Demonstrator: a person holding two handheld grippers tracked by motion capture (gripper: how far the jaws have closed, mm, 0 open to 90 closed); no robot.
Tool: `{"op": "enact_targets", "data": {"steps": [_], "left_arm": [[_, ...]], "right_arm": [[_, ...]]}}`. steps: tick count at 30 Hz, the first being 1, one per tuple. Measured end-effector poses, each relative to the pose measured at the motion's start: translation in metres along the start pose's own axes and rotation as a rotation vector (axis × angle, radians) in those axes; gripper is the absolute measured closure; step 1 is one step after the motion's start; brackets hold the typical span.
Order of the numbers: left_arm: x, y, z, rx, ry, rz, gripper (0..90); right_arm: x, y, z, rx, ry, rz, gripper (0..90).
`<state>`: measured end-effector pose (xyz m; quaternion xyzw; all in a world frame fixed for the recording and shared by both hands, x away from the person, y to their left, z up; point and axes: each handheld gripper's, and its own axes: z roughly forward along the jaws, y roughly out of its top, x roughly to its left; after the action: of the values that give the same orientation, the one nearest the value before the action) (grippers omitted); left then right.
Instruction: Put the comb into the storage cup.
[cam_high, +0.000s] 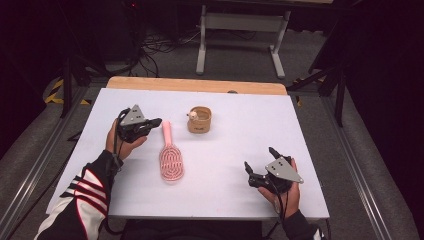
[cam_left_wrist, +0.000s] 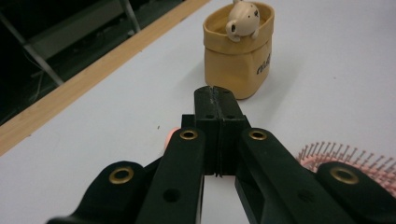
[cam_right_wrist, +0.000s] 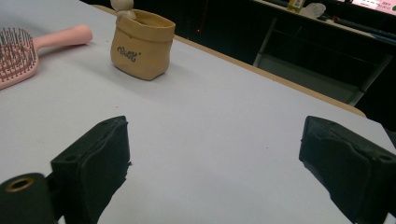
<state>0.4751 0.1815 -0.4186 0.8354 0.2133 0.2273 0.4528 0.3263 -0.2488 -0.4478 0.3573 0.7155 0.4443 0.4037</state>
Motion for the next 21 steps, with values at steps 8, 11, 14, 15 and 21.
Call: {"op": "enact_targets", "data": {"steps": [8,11,14,15,21], "left_arm": [[0.002,0.013,0.040,0.141,-0.044,0.044,90.0],[0.002,0.015,0.053,0.198,-0.052,0.056,90.0],[0.003,0.015,0.070,0.287,-0.044,0.093,90.0],[0.003,0.015,0.070,0.287,-0.044,0.093,90.0],[0.009,0.010,0.090,0.391,-0.038,0.096,90.0]], "right_arm": [[0.003,0.001,0.001,0.008,0.004,-0.027,9.5],[0.003,0.001,0.001,0.010,0.007,-0.033,9.8],[0.002,0.001,-0.001,-0.001,0.005,-0.031,10.2],[0.002,0.001,-0.001,-0.001,0.005,-0.031,10.2],[0.001,0.000,-0.002,0.009,0.007,-0.031,10.3]]}}
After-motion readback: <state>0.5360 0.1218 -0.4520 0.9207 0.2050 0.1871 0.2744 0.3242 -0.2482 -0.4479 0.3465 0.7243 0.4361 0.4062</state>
